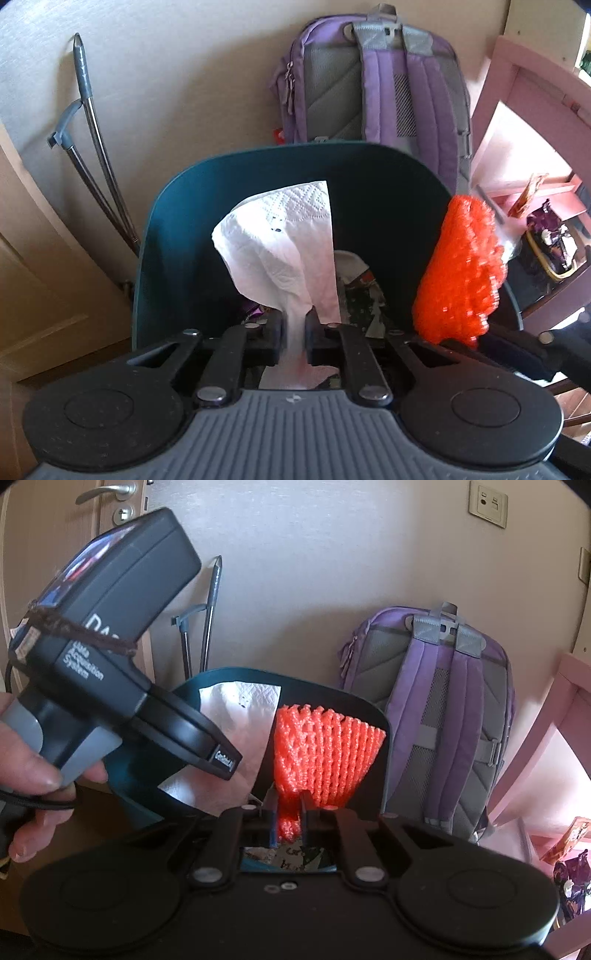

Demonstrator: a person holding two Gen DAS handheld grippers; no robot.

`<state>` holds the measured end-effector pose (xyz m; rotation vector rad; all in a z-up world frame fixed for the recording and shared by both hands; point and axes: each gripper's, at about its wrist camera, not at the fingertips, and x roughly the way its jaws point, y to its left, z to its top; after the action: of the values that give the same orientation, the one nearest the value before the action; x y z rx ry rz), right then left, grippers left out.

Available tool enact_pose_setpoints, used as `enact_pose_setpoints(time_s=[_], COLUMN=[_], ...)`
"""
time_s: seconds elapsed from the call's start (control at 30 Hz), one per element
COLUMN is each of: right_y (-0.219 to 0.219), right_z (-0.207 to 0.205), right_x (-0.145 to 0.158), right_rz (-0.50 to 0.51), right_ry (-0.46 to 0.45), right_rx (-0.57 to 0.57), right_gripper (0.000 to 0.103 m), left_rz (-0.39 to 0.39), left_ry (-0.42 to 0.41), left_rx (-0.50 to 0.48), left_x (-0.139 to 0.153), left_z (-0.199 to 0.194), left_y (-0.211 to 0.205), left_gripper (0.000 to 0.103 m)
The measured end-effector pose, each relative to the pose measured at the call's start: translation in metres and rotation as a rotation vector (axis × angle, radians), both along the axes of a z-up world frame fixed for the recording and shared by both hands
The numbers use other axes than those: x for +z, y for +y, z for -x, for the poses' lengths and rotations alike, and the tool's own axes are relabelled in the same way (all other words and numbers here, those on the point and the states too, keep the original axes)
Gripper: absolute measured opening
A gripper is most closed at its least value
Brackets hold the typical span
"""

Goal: Collect trash
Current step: 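Open the left tool into the bin while the right tool releases the foam net, then withdraw both tools from the bin and lower them toward the tissue and wrapper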

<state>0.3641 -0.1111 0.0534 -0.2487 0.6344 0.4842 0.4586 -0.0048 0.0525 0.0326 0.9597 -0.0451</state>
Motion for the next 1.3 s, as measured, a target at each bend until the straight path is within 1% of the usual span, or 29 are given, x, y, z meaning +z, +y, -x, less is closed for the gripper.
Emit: enact_pose_setpoints(time_s=[0.03, 0.07, 0.1, 0.17, 0.2, 0.23, 0.27, 0.33, 0.4, 0.53, 0.57, 0.6, 0.7, 0.77, 0.83, 1.03, 1.07, 1.17, 1.2, 1.3], right_y=[-0.001, -0.001, -0.002, -0.002, -0.003, -0.004, -0.005, -0.007, -0.008, -0.011, -0.012, -0.014, -0.018, -0.02, -0.022, -0.027, -0.027, -0.03, -0.03, -0.032], right_z=[0.0, -0.001, -0.002, -0.001, -0.001, -0.003, -0.002, 0.0, 0.002, 0.012, 0.013, 0.017, 0.03, 0.039, 0.049, 0.079, 0.085, 0.099, 0.103, 0.114], right_x=[-0.001, -0.001, -0.001, -0.001, -0.001, -0.001, 0.0, 0.001, 0.002, 0.006, 0.008, 0.01, 0.019, 0.025, 0.031, 0.05, 0.052, 0.058, 0.058, 0.06], right_rz=[0.0, -0.002, -0.001, 0.005, 0.009, 0.005, -0.004, -0.013, -0.017, -0.021, -0.027, -0.033, -0.046, -0.048, -0.049, -0.059, -0.063, -0.069, -0.069, -0.071], right_ry=[0.006, 0.013, 0.016, 0.019, 0.02, 0.023, 0.025, 0.022, 0.027, 0.022, 0.022, 0.022, -0.008, -0.018, -0.031, -0.055, -0.06, -0.064, -0.064, -0.061], right_rx=[-0.001, 0.0, -0.003, -0.004, -0.009, -0.011, -0.012, -0.021, -0.023, -0.022, -0.022, -0.02, -0.016, -0.011, -0.013, -0.013, -0.01, -0.008, -0.008, -0.007], right_gripper=[0.013, 0.015, 0.016, 0.017, 0.023, 0.027, 0.034, 0.034, 0.034, 0.035, 0.038, 0.048, 0.058, 0.06, 0.06, 0.064, 0.064, 0.065, 0.065, 0.066], left_rz=[0.006, 0.016, 0.021, 0.016, 0.013, 0.015, 0.021, 0.028, 0.026, 0.034, 0.037, 0.035, 0.038, 0.047, 0.058, 0.088, 0.094, 0.122, 0.139, 0.174], left_ry=[0.008, 0.009, 0.005, -0.024, -0.034, -0.037, -0.037, -0.038, -0.045, -0.075, -0.085, -0.096, -0.128, -0.149, -0.168, -0.227, -0.236, -0.275, -0.292, -0.306], left_rx=[0.001, -0.001, -0.003, -0.002, -0.001, 0.0, 0.002, 0.01, 0.016, 0.022, 0.023, 0.025, 0.014, 0.004, -0.009, -0.026, -0.027, -0.006, 0.0, -0.003], left_x=[-0.002, -0.002, -0.003, -0.001, 0.0, 0.001, 0.002, 0.003, 0.006, 0.016, 0.019, 0.022, 0.033, 0.041, 0.048, 0.065, 0.067, 0.072, 0.074, 0.075], left_z=[0.0, 0.0, 0.001, 0.005, 0.006, 0.007, 0.008, 0.009, 0.012, 0.025, 0.029, 0.034, 0.051, 0.064, 0.078, 0.123, 0.131, 0.153, 0.16, 0.179], left_y=[0.0, 0.0, 0.0, -0.002, -0.002, -0.002, -0.001, -0.001, 0.0, 0.004, 0.005, 0.005, 0.005, 0.005, 0.005, 0.01, 0.012, 0.019, 0.022, 0.032], left_gripper=[0.026, 0.038, 0.053, 0.067, 0.07, 0.071, 0.071, 0.071, 0.074, 0.076, 0.076, 0.076, 0.076, 0.076, 0.082, 0.083, 0.086, 0.103, 0.103, 0.103])
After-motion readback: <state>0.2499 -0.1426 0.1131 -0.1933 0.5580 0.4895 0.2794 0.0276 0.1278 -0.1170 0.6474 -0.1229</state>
